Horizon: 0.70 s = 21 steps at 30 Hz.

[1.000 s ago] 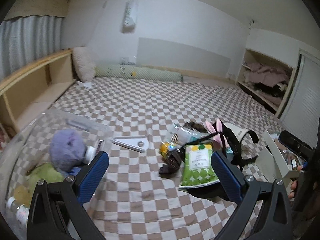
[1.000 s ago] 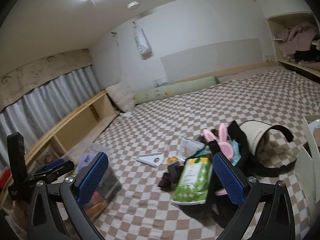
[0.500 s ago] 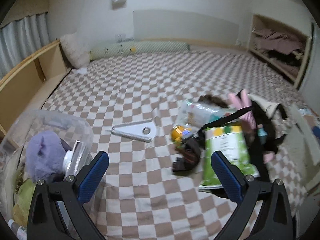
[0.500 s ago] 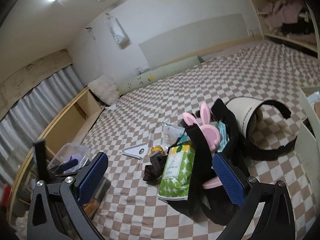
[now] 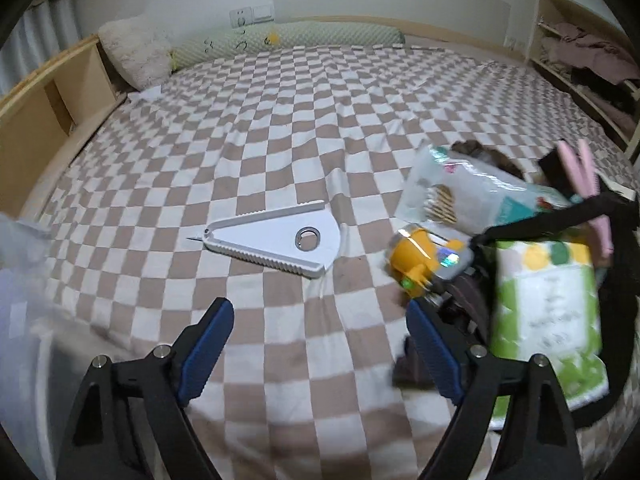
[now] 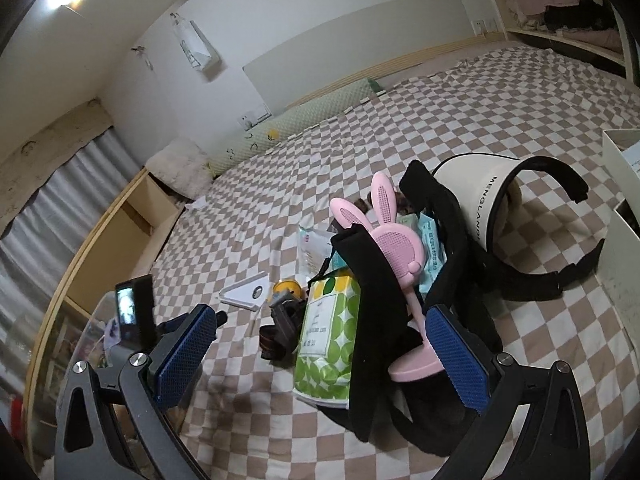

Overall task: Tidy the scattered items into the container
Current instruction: 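Move the left gripper to the white triangular opener while the right approaches the clear snack bag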

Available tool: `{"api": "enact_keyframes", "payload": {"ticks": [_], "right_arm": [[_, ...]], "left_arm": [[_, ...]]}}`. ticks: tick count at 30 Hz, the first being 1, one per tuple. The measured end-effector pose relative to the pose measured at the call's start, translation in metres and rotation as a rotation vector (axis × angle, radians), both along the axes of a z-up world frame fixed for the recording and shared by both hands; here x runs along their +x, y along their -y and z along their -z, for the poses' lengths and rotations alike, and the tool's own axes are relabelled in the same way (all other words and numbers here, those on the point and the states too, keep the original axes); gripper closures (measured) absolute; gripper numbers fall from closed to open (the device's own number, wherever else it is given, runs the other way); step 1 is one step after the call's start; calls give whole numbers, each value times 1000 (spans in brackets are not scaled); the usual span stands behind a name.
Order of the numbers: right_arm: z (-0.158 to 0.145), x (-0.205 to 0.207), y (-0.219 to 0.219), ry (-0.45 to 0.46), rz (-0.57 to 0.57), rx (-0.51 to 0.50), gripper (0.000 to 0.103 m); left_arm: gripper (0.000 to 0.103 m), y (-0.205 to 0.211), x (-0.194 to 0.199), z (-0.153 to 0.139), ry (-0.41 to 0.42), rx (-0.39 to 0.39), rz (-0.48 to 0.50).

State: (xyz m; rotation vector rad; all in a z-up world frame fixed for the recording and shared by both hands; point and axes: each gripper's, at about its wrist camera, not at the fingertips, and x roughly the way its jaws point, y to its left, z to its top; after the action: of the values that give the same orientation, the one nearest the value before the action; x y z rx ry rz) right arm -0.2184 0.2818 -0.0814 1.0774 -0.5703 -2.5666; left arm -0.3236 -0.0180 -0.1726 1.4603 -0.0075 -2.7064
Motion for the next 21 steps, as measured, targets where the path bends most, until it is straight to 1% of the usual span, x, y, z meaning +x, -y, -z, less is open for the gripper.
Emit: {"api": "enact_keyframes", "payload": {"ticks": [4, 6, 8, 12, 17, 19, 21], "right_arm": [[3, -7, 12, -8, -16, 31, 0], [2, -11, 19, -19, -23, 62, 0], [4, -14, 28, -34, -33, 104, 0], [7, -22, 51, -49, -79, 158, 0], [4, -31, 67, -85, -86, 216, 0], [4, -35, 72, -92, -92, 225, 0], [5, -36, 75, -95, -100, 233, 0]], "left_arm": [[15, 11, -22, 29, 19, 31, -63], [15, 18, -30, 45, 33, 31, -96], [15, 24, -37, 57, 39, 11, -124], [15, 31, -48, 68, 18, -38, -159], [13, 40, -60, 81, 27, -47, -188], [13, 47, -63, 83, 16, -74, -231], [10, 59, -66, 86, 8, -94, -315]]}}
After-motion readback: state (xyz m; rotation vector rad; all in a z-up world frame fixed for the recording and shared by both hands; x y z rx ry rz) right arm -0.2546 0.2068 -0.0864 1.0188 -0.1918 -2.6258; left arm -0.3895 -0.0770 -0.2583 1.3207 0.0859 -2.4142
